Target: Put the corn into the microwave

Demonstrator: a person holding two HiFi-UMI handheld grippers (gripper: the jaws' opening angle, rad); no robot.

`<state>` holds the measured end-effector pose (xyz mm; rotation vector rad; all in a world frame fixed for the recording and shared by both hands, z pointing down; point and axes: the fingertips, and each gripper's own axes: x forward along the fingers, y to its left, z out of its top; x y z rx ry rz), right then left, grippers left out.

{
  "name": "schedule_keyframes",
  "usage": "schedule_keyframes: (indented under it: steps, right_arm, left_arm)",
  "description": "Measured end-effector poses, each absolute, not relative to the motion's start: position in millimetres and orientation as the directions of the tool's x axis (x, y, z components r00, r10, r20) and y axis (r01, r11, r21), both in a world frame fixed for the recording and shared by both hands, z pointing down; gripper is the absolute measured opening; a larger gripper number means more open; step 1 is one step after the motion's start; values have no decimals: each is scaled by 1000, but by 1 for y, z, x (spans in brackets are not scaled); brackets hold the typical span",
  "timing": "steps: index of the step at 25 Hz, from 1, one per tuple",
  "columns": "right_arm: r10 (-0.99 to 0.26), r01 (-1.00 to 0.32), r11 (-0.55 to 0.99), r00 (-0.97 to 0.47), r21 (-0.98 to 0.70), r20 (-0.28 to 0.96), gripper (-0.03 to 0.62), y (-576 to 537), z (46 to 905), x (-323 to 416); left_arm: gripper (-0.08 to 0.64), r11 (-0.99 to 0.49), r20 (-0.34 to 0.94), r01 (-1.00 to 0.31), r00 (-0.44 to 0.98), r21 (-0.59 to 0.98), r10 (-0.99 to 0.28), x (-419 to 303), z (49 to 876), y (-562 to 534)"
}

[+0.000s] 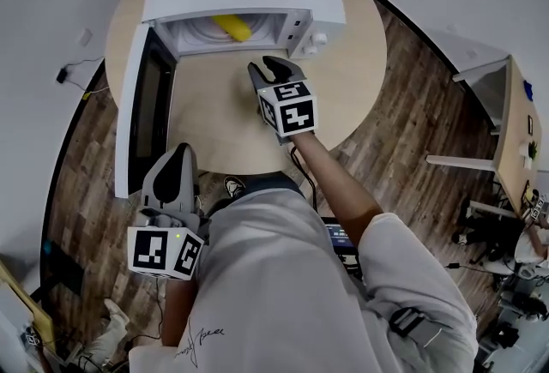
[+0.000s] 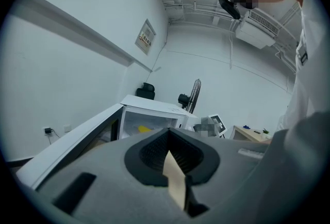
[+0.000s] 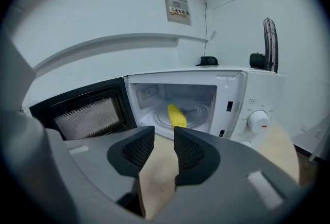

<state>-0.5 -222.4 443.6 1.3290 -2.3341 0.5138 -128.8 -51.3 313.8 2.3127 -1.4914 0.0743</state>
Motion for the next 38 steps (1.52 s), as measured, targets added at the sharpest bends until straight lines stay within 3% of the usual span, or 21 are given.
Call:
schedule_keyframes:
  steps: [20, 24, 38]
  right_arm:
    - [-698, -864, 469, -490, -184, 522, 64, -156, 435, 21]
    - [-705, -867, 463, -487, -186, 516, 23, -149, 432, 26]
    - [-712, -868, 446, -493, -220, 500, 12, -105, 423, 37]
  left_arm:
    - [-8, -382, 254, -881, 452, 281, -855, -137, 318, -32]
    - [-8, -387, 265, -883, 453, 266, -851, -137, 321, -31]
    - [-8, -368, 303, -892, 439, 263, -846, -142, 341, -18]
